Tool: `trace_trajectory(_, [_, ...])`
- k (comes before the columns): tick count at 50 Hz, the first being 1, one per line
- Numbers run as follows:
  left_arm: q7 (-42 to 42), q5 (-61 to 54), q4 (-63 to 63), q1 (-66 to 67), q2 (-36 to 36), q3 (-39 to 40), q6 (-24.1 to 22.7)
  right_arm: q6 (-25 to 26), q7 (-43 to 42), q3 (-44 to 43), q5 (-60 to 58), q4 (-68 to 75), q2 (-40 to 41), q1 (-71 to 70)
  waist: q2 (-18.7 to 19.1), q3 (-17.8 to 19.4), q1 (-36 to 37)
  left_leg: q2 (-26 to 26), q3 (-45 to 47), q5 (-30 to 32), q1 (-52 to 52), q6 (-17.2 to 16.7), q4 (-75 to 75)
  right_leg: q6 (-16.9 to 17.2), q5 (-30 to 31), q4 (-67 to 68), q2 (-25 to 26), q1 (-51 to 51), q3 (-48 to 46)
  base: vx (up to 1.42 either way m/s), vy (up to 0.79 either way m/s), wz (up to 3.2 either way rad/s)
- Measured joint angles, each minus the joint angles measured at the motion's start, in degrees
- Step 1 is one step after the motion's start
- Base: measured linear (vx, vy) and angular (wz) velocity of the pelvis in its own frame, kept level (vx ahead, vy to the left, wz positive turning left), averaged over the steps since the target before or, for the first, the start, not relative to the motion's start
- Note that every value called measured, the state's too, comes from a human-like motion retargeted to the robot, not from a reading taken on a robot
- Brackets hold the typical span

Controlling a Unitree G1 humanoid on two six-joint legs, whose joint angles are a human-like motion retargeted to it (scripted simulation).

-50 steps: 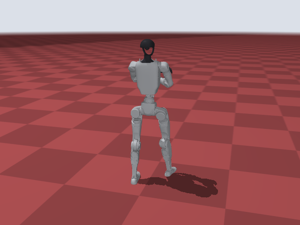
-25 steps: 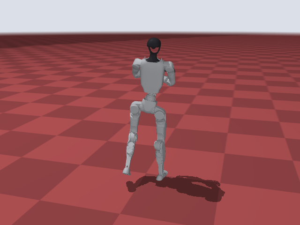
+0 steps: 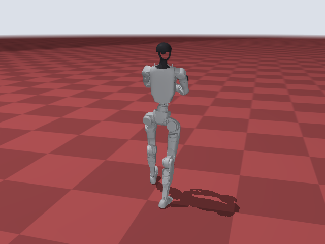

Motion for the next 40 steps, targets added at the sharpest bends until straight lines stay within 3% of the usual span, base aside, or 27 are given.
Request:
trace_trajectory(5, [0.2,-3.8,0.4,-0.6,-0.3,0.5,1.1,-0.3,-1.5,-0.3,-1.2,0.6,-0.2,-0.8,0.8,-1.2,0.0,0.6,-2.7,4.9,2.8,0.9,0.0,-1.9,1.3,4.2,1.1,1.8,1.9,0.63,0.19,-0.23])
trace_trajectory(8, [-0.2,-5.5,0.6,0.7,-0.6,0.2,0.7,-1.1,-1.5,0.1,-1.2,1.1,0.2,0.2,1.6,-2.3,-0.5,1.4,-4.7,5.6,6.2,1.0,0.0,-2.5,7.3,11.7,2.2,0.9,3.4,0.67,0.24,-0.11])
trace_trajectory(13, [0.2,-6.3,0.9,2.0,-1.0,-0.5,0.4,-1.4,-1.2,0.4,-0.9,1.6,0.5,1.6,3.3,-5.7,-1.7,3.7,-6.5,1.3,8.4,1.3,2.5,-1.5,20.5,38.5,4.4,-13.5,3.0,0.60,0.24,-0.01])
trace_trajectory(15, [1.0,-6.4,0.7,1.7,-1.0,-0.6,1.1,-0.9,-1.8,0.2,0.1,1.6,0.4,1.6,3.6,-6.4,-2.5,3.9,-7.1,-0.7,8.8,1.3,3.7,-2.3,21.9,47.3,3.7,-20.0,0.8,0.53,0.20,0.15])
trace_trajectory(18, [1.7,-5.6,0.6,1.3,-1.0,-0.6,1.9,-0.4,-2.4,0.2,1.7,1.5,0.2,1.8,4.2,-6.4,-3.9,4.0,-8.1,-3.2,10.2,1.3,5.1,-5.4,18.5,52.7,1.5,-26.6,-3.9,0.50,0.18,0.29])
trace_trajectory(23, [1.5,-4.7,0.8,1.0,-1.2,-0.3,1.7,-0.8,-2.1,0.5,3.4,1.6,-0.1,2.2,4.9,-5.2,-7.3,3.1,-10.6,-6.5,12.8,1.7,6.5,-7.9,11.5,43.0,-0.8,-31.2,-11.1,0.48,0.11,0.54])
trace_trajectory(27, [1.6,-5.2,1.0,0.9,-1.5,-0.2,1.5,-0.7,-2.3,0.7,4.3,1.9,-0.2,2.5,4.0,-3.7,-10.1,0.7,-13.1,-8.8,15.5,1.4,7.2,-7.5,12.6,22.1,-1.8,-30.1,-14.4,0.48,0.03,0.73])
trace_trajectory(30, [2.5,-6.4,0.9,0.6,-1.8,-0.3,1.9,0.1,-3.6,0.6,4.4,2.1,-0.3,2.2,2.2,-1.9,-12.6,-2.2,-15.8,-10.7,18.7,1.3,7.9,-5.2,18.4,3.3,-3.2,-27.0,-14.4,0.52,-0.05,0.93])
trace_trajectory(32, [3.5,-6.1,1.0,-0.1,-1.6,-0.6,2.0,0.8,-4.3,0.5,3.0,2.1,0.0,1.2,1.3,0.1,-13.9,-3.0,-17.3,-12.1,21.7,1.3,7.8,-1.9,21.5,-5.2,-3.7,-25.4,-14.1,0.55,-0.10,0.75])
trace_trajectory(35, [3.8,-4.1,1.4,0.0,-1.5,-1.3,0.8,0.7,-3.2,0.6,0.0,2.1,0.7,0.7,1.3,1.3,-14.7,-2.6,-18.8,-13.5,25.3,1.4,7.5,3.7,18.9,-6.1,-4.0,-28.0,-13.6,0.56,-0.15,0.48])
trace_trajectory(40, [3.8,-2.8,2.1,0.2,-1.6,-1.5,-0.8,0.0,-1.9,0.5,-1.4,2.3,1.0,1.0,1.9,0.4,-14.6,-1.0,-21.2,-13.6,28.8,1.2,8.6,4.3,17.7,-6.1,-2.7,-27.5,-12.9,0.59,-0.23,0.39])
